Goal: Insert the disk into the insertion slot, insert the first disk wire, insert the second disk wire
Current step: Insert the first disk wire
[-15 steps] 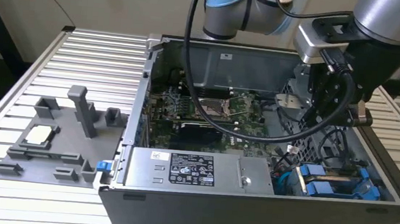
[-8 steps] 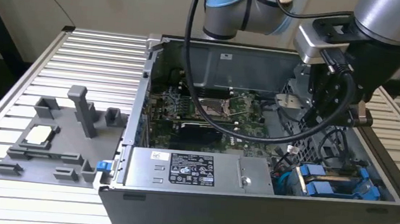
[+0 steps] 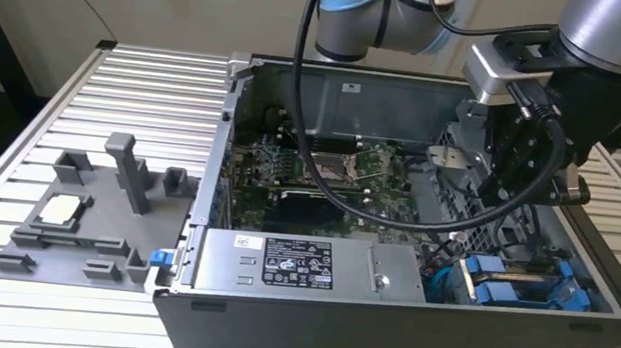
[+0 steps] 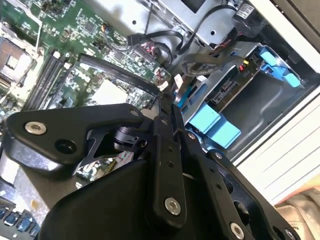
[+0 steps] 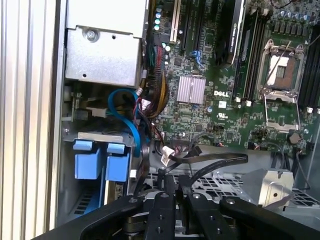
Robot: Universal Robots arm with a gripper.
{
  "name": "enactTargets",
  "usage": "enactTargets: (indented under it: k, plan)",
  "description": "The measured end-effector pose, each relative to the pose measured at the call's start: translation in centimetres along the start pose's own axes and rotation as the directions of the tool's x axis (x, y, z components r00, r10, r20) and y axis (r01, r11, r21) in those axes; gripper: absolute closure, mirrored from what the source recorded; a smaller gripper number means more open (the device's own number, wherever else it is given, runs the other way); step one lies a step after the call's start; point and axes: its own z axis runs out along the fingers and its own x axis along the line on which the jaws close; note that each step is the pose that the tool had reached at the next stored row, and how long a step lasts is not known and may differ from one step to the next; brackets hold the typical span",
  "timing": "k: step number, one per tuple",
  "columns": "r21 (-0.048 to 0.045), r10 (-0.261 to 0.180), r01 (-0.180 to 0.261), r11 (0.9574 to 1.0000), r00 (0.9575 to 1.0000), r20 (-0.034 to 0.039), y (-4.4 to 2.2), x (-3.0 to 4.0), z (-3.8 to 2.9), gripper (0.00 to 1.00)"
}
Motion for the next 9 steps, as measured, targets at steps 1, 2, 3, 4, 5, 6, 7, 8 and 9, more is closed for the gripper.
enactTargets:
  k: [1,2,3,4,5,6,7,8,9]
  plan:
    - [-0.001,-0.001,0.001,1.0,1.0,-0.0091,-0.01,0.08,0.0,0.84]
    - [-0.002,-0.001,0.001,1.0,0.9998,-0.0179,-0.03,0.15,-0.01,0.84]
    - [-0.003,-0.002,0.002,1.0,0.9996,-0.0267,-0.04,0.23,-0.01,0.84]
    - [-0.0039,-0.002,0.002,1.0,0.9994,-0.0342,-0.05,0.32,0.0,0.84]
    - [-0.0045,-0.003,0.002,1.0,0.9992,-0.0392,-0.06,0.42,0.0,0.84]
    - [-0.0047,-0.003,0.003,1.0,0.9991,-0.0415,-0.09,0.52,0.01,0.84]
    - [-0.0048,-0.003,0.003,1.0,0.9991,-0.042,-0.14,0.6,0.07,0.84]
    - [-0.0048,-0.003,0.002,1.0,0.9991,-0.0421,-0.22,0.7,0.15,0.84]
    - [-0.0047,-0.003,0.002,1.0,0.9991,-0.0421,-0.33,0.8,0.25,0.84]
